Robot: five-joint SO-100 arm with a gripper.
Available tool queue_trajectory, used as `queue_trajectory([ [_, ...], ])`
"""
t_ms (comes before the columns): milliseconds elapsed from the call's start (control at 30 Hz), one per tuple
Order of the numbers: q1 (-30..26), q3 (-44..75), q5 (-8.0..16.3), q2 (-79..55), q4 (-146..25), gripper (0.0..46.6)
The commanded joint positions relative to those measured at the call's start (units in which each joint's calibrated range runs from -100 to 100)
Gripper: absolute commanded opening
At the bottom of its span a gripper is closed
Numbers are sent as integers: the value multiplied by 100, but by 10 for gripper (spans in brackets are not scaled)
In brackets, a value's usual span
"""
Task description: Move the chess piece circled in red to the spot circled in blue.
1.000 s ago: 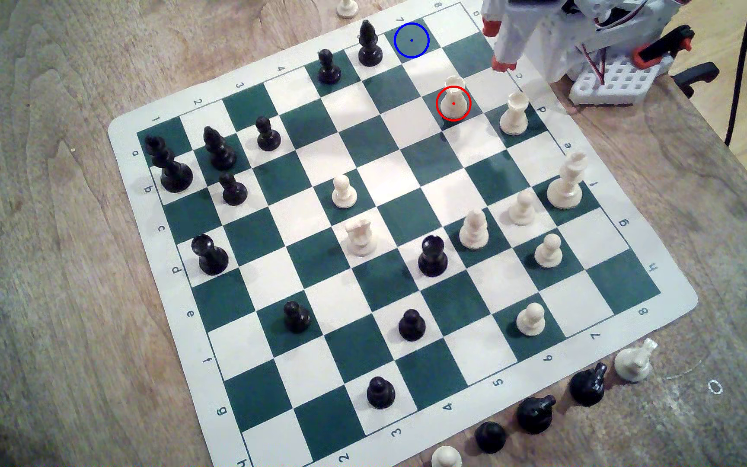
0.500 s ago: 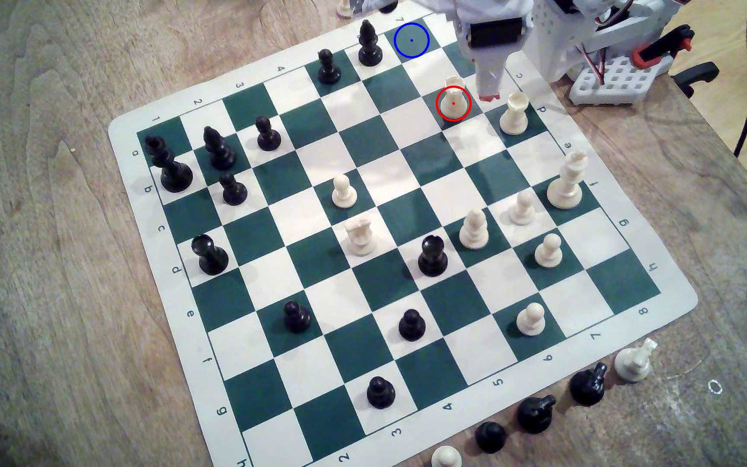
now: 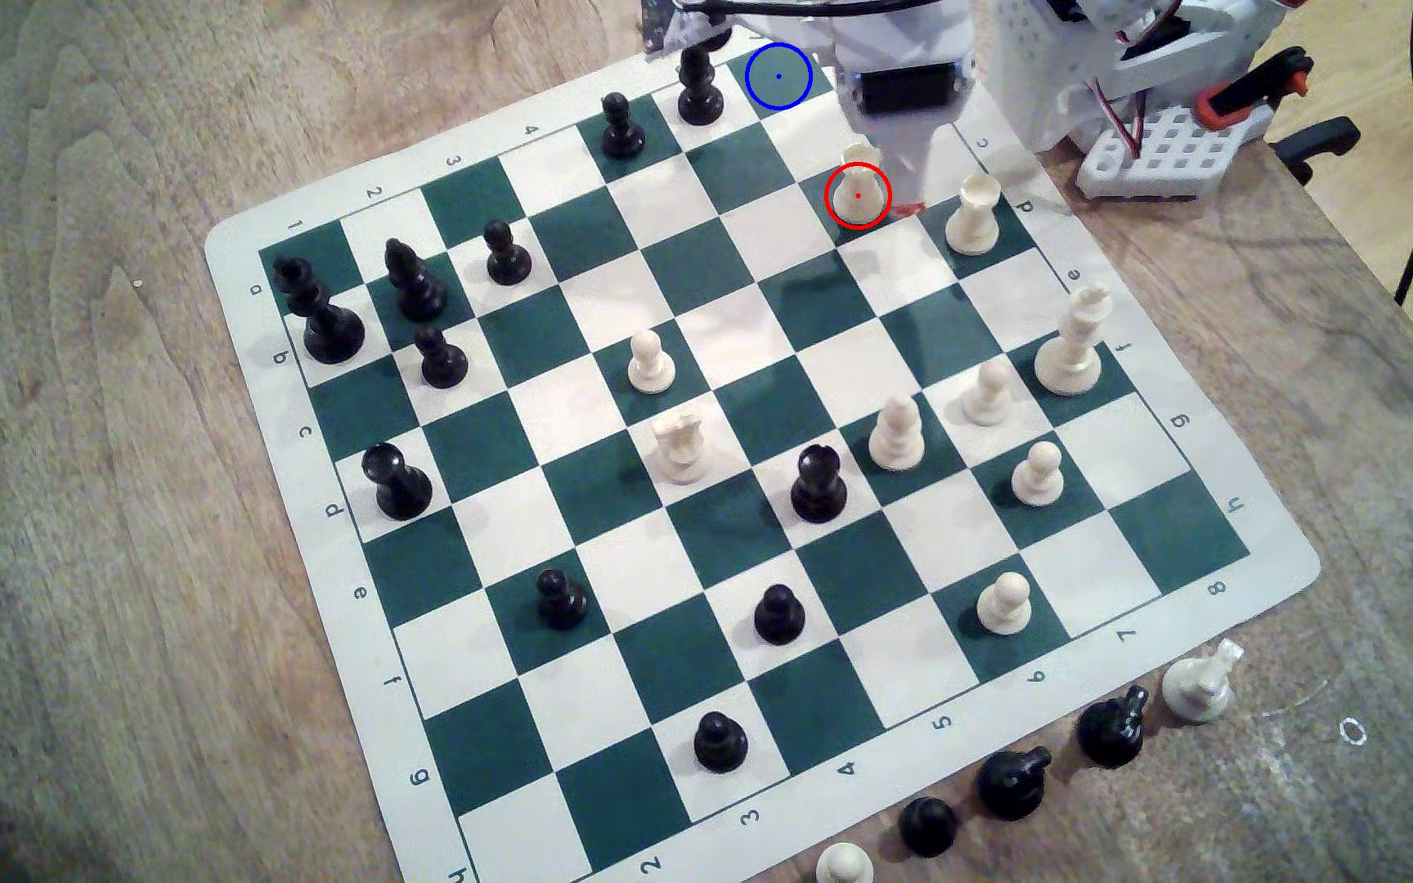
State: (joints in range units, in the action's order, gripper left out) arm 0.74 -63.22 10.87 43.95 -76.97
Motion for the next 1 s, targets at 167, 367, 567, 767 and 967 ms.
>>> queue_trajectory([
  [167,196,-70,-10,-286,424,207],
  [367,243,-188,-44,-549,523,204],
  [567,274,-161,-20,-532,728,201],
  [767,274,-88,15,-303,809,196],
  [967,290,-79,0,-294,793,142],
])
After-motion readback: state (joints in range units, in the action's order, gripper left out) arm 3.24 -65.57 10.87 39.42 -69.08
